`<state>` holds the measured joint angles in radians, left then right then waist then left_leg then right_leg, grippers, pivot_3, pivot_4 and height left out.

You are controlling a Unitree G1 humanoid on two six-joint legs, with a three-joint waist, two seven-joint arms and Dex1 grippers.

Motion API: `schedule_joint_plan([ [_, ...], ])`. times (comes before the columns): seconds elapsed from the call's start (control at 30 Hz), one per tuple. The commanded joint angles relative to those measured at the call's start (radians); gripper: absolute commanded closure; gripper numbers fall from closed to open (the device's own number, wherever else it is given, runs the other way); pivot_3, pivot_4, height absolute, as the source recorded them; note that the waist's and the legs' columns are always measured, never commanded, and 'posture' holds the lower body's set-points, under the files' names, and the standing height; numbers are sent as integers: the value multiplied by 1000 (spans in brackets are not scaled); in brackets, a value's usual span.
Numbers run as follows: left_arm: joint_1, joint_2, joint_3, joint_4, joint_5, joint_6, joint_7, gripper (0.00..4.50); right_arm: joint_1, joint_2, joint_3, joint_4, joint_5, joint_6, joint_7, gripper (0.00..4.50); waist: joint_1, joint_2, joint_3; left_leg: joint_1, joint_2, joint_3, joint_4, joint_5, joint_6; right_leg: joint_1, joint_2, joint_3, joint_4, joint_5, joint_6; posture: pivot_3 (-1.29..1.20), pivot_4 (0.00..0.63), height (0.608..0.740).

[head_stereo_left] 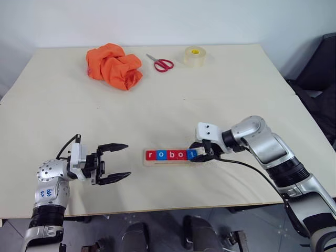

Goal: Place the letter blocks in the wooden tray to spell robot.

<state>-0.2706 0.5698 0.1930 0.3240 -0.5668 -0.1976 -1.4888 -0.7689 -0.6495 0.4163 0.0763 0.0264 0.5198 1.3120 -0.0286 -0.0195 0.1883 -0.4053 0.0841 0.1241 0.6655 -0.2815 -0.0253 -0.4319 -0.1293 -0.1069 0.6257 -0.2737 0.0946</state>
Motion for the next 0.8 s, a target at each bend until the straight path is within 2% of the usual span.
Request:
schedule_joint_plan([
  [0.03,-15,3,12,-10,-3,-15,0,0,2,-11,-19,-79,18,28,0,550,0,0,0,0,0,0,0,0,0,0,0,0,0,0,0,0,150,740],
  [0.1,-17,2,11,-7,-2,-16,0,0,8,-20,-29,-106,25,43,-2,38,0,0,0,0,0,0,0,0,0,0,0,0,0,0,0,0,150,740],
  [0.37,-20,-7,5,-6,3,-19,7,0,57,-60,-126,-205,101,74,-27,38,2,0,0,0,0,0,0,0,0,0,0,0,0,0,0,0,150,740],
  [0.5,-17,-12,11,-41,47,0,131,0,195,-56,-320,-239,232,-63,-46,38,6,0,0,0,0,-1,0,0,0,1,0,-1,-2,0,0,0,150,740],
  [0.67,6,-2,12,-84,88,-5,224,0,334,-122,-441,-184,307,-186,28,38,6,0,0,0,0,-1,0,-1,1,2,0,-1,-3,0,1,0,150,740],
  [0.8,82,26,24,-159,77,5,226,0,439,-196,-528,-107,387,-302,168,38,1,0,0,1,0,0,-1,-1,1,3,0,-1,-4,0,1,0,150,740],
])
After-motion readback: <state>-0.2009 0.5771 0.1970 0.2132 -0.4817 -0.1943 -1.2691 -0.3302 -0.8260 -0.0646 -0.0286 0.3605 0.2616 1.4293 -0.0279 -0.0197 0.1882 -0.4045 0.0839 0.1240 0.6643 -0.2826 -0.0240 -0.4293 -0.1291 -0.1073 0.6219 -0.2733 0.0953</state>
